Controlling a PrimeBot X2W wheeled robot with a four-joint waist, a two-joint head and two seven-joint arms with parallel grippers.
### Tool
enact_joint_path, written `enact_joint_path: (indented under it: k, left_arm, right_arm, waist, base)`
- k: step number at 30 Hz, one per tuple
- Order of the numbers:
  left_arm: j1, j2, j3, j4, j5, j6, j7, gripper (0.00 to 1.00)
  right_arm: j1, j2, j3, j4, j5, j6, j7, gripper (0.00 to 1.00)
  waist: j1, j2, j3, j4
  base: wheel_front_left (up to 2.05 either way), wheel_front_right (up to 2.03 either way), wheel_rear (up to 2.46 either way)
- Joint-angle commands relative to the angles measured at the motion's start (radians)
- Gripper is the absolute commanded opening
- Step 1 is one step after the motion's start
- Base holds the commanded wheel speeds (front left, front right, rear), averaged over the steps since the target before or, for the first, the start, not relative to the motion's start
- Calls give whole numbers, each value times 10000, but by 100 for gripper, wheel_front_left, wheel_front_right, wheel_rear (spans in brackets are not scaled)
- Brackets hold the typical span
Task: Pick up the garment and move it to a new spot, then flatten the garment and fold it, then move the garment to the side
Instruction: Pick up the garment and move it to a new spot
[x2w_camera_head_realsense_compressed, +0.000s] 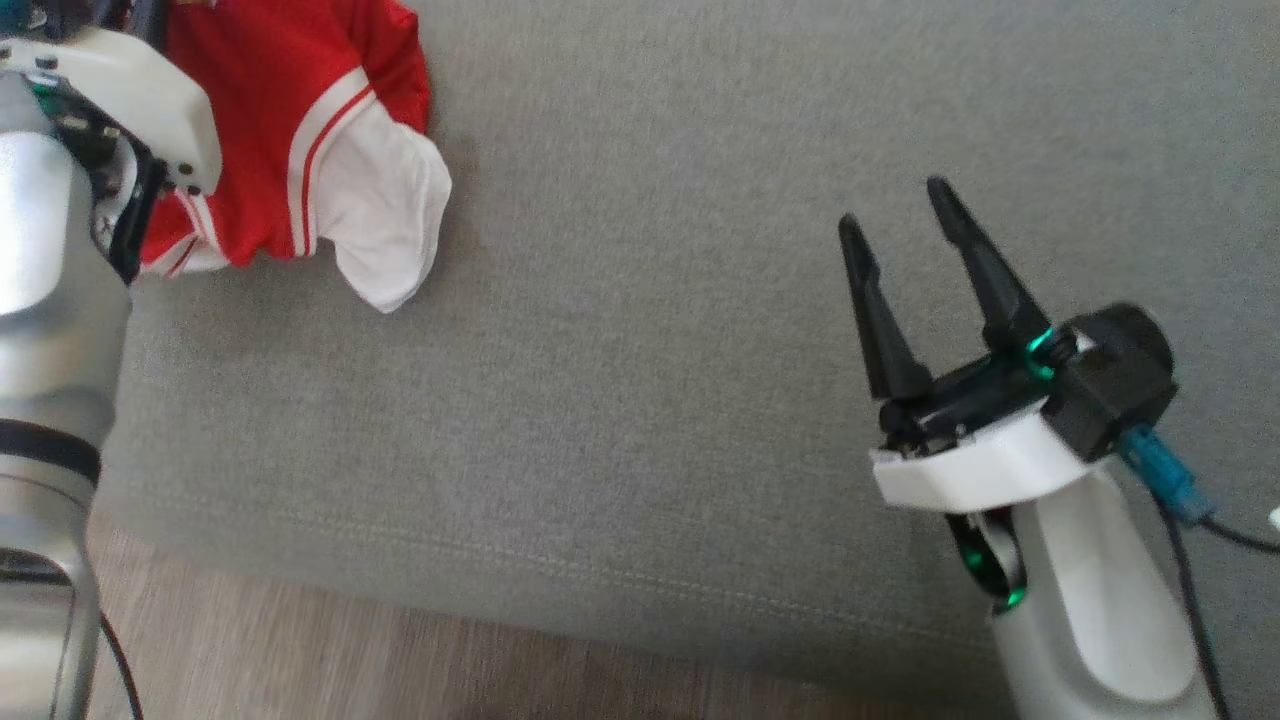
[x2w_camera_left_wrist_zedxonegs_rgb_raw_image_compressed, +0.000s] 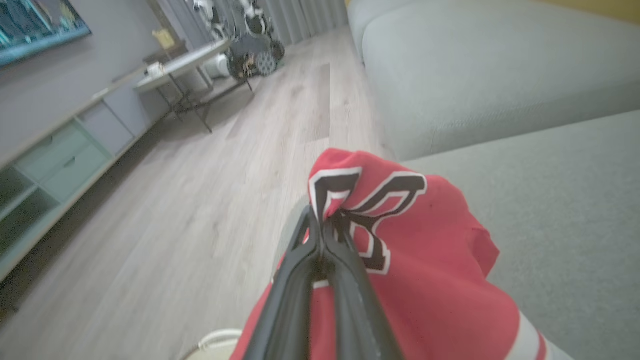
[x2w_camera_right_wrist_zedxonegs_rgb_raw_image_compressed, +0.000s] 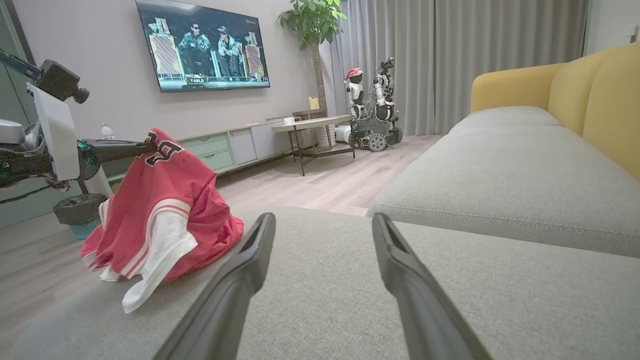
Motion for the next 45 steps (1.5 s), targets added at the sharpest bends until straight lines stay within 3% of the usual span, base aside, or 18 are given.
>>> enact_joint_path:
  k: [1, 12, 20, 25, 33, 41, 42, 43, 45]
  left_arm:
    - [-640, 750, 84, -497, 16, 15, -125, 0]
    - [-871, 1225, -1477, -3241, -563, 14, 584, 0]
    - [-463, 1471, -2156, -5399, -1826, 14, 1483, 0]
    - [-209, 1324, -2483, -6102, -2187, 14, 1892, 0]
    - [254, 688, -3659, -5937, -2261, 14, 2260, 0]
    - [293, -600, -4342, -3696, -2339, 80, 1346, 2]
    - [253, -806, -4358, -3430, -2319, 128, 1095, 91]
    - [216, -1017, -4400, -3181, -2293, 142, 847, 100]
    - [102, -1393, -4433, -2773, -2222, 245, 333, 100]
  right_arm:
    - [322, 242, 218, -306, 106, 71, -76, 100]
    - [1063, 626, -91, -664, 281, 71, -76, 100]
    - [1085, 646, -61, -1216, 570, 71, -76, 100]
    - [1000, 647, -30, -1444, 722, 71, -76, 100]
    - [746, 648, 130, -1814, 1048, 71, -76, 100]
    - [198, 648, 346, -2203, 1441, 71, -76, 100]
    - [164, 648, 357, -2225, 1471, 71, -76, 100]
    - [136, 648, 381, -2226, 1480, 71, -76, 100]
    - [110, 649, 401, -2194, 1471, 71, -76, 100]
  waist:
    - [0, 0, -649, -267]
    - [0, 0, -2146, -1934]
    - [0, 0, -2193, -3663]
    - [0, 0, -1874, -4708]
    - [0, 0, -930, -5912]
    - [0, 0, 432, -6657]
    - [0, 0, 551, -6635]
    - [0, 0, 641, -6586]
    - [0, 0, 729, -6420]
  base:
    - [0, 0, 0]
    - [0, 0, 0]
    - [0, 0, 0]
    - [0, 0, 0]
    - [0, 0, 0]
    - [0, 0, 0]
    - [0, 0, 0]
    - [0, 0, 0]
    - [0, 0, 0]
